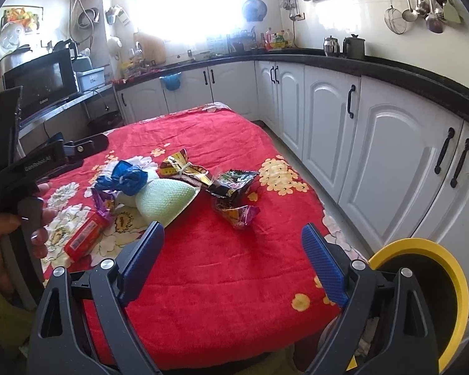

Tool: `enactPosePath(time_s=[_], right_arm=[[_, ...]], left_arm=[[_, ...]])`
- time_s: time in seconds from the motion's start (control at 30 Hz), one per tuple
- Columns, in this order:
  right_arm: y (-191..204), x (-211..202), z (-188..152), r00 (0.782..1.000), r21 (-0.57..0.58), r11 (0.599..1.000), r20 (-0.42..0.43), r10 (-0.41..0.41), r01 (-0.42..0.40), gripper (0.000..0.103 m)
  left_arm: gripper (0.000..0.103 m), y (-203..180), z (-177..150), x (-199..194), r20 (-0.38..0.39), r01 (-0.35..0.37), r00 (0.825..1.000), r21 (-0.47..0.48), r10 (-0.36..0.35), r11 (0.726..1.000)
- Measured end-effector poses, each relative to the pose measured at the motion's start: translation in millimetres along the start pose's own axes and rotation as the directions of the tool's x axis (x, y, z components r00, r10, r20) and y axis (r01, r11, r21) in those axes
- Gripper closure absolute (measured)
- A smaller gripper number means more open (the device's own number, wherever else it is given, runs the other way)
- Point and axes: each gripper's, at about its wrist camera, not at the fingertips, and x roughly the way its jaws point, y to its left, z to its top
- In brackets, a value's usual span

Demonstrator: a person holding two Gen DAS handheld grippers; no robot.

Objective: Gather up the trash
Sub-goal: 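Move both tools back over the table toward the blue-wrapped item, then grasp the blue-wrapped item with the left tool while the right tool grasps the pink candy wrapper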

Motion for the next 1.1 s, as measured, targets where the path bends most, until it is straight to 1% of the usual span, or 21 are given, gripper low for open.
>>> enactPosePath(time_s=[0.07, 0.1, 0.17, 0.23, 0.4, 0.57, 0.7, 0.73, 0.8, 0.87, 0.93, 0.97, 1.1], right_arm=[[-4, 9, 0, 1.000, 0.005, 1.000, -0.011, -0.006, 0.006, 0.016], [-6, 14, 0, 1.000, 0.010, 1.000, -0.020, -0.008, 0.008, 0.016], [-9, 23, 0, 0.999, 0.020, 1.000, -0.035, -0.009, 0.009, 0.016], [-12, 31, 1, 0.999, 0.027, 1.000, -0.050, -0.008, 0.009, 0.016], [-16, 57, 2, 0.996, 0.034, 0.999, -0.093, -0.005, 0.008, 0.018], [-18, 81, 2, 0.990, 0.059, 0.998, -0.141, 0.023, -0.014, 0.031], [-21, 99, 2, 0.984, 0.093, 0.995, -0.171, 0.048, -0.033, 0.039], [-22, 102, 2, 0.983, 0.102, 0.994, -0.175, 0.052, -0.035, 0.042], [-24, 105, 2, 0.983, 0.117, 0.992, -0.174, 0.066, -0.046, 0.050], [-26, 107, 3, 0.982, 0.124, 0.991, -0.174, 0.076, -0.055, 0.064], [-28, 105, 3, 0.982, 0.135, 0.989, -0.169, 0.089, -0.067, 0.074], [-28, 104, 3, 0.982, 0.134, 0.989, -0.167, 0.091, -0.069, 0.079], [-28, 95, -4, 0.982, 0.134, 0.988, -0.162, 0.099, -0.077, 0.081]], left_arm=[[0.012, -1, 0, 6, -0.016, 0.000, 1.000, 0.023, 0.000, 1.000], [0.015, -2, 0, 9, -0.025, 0.002, 1.000, 0.034, -0.002, 0.999], [0.018, -5, 0, 15, -0.046, 0.003, 0.999, 0.060, 0.000, 0.998], [0.018, -6, -1, 21, -0.065, 0.001, 0.998, 0.083, 0.005, 0.997], [0.020, -6, -5, 34, -0.108, -0.001, 0.994, 0.094, 0.011, 0.996], [0.028, -4, -7, 42, -0.128, -0.005, 0.992, 0.088, 0.016, 0.996], [0.034, -3, -8, 46, -0.136, -0.012, 0.990, 0.087, 0.024, 0.996], [0.035, -3, -8, 46, -0.138, -0.013, 0.990, 0.086, 0.025, 0.996], [0.045, -4, -8, 47, -0.140, -0.015, 0.990, 0.090, 0.027, 0.996], [0.053, -5, -9, 47, -0.144, -0.013, 0.989, 0.099, 0.027, 0.995], [0.057, -7, -11, 47, -0.148, -0.010, 0.989, 0.108, 0.026, 0.994], [0.061, -8, -12, 47, -0.148, -0.009, 0.989, 0.112, 0.026, 0.994], [0.074, -10, -15, 44, -0.152, 0.001, 0.988, 0.126, 0.018, 0.992]])
